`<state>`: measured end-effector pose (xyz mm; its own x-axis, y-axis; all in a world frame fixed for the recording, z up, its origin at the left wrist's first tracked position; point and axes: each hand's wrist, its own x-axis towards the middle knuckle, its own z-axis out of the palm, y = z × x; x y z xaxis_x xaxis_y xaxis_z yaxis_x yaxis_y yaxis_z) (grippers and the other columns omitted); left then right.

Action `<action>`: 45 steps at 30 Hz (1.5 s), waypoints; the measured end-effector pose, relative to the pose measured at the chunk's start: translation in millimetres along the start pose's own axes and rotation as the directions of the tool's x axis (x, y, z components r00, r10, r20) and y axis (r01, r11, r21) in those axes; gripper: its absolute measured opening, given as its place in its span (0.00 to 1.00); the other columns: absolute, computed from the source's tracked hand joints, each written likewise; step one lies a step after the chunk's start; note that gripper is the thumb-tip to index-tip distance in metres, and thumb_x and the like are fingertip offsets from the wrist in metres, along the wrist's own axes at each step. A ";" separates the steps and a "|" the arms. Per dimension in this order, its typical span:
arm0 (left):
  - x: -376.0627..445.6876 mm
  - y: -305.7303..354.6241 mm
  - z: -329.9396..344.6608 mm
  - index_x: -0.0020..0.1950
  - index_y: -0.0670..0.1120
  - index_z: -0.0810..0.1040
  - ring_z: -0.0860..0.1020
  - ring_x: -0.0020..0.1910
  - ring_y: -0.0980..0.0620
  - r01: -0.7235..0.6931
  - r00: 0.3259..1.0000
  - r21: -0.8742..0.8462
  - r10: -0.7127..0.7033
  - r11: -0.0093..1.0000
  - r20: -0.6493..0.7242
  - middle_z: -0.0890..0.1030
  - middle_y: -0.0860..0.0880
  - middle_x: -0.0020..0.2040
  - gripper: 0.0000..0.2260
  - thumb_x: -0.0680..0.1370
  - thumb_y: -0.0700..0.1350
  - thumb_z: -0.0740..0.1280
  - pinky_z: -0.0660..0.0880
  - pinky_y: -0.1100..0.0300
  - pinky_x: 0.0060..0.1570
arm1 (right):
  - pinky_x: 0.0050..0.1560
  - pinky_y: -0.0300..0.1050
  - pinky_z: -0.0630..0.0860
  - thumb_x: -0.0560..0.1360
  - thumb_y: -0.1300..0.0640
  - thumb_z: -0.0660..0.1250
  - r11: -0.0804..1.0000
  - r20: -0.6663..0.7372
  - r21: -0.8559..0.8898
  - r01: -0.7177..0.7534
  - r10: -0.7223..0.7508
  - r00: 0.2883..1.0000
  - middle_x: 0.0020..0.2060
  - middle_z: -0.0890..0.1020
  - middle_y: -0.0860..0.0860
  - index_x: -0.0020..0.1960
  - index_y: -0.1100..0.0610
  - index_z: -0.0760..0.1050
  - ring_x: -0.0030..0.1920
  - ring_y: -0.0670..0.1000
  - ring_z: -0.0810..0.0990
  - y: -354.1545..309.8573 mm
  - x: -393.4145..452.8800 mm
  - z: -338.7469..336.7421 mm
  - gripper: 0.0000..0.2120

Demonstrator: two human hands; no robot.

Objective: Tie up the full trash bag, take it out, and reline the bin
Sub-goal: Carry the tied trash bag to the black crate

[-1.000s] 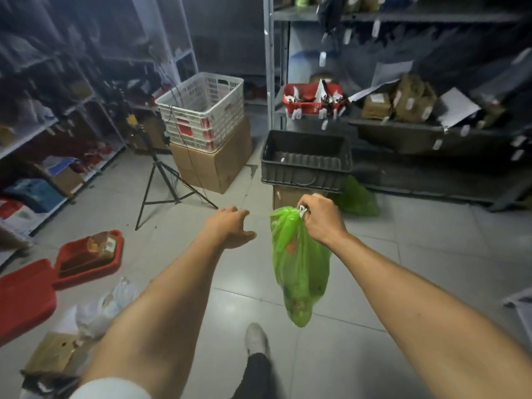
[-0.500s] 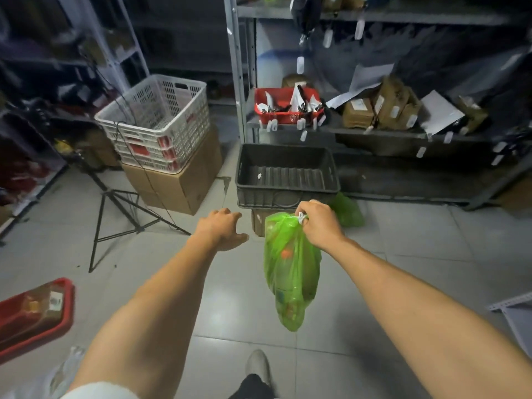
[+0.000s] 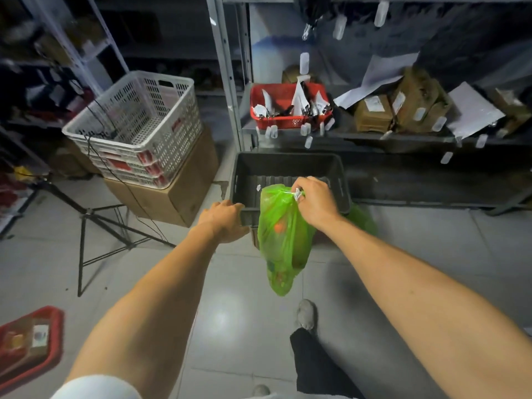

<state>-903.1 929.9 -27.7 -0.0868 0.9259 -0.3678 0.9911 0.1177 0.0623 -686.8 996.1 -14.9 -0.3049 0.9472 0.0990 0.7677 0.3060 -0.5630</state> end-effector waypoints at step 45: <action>405.2 -146.1 -56.6 0.73 0.52 0.66 0.68 0.68 0.41 0.105 0.984 -0.252 -0.064 0.962 0.167 0.71 0.45 0.68 0.30 0.74 0.63 0.64 0.70 0.46 0.64 | 0.45 0.42 0.69 0.72 0.72 0.63 0.979 0.182 -0.110 -0.173 0.191 0.965 0.48 0.80 0.57 0.48 0.58 0.79 0.50 0.59 0.79 44.8 421.2 184.1 0.12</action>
<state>-1088.8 1308.1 -133.3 -0.1320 0.8434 -0.5208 0.9189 0.3012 0.2550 -884.5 1391.2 -149.5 -0.2503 0.9547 -0.1609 0.8660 0.1464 -0.4781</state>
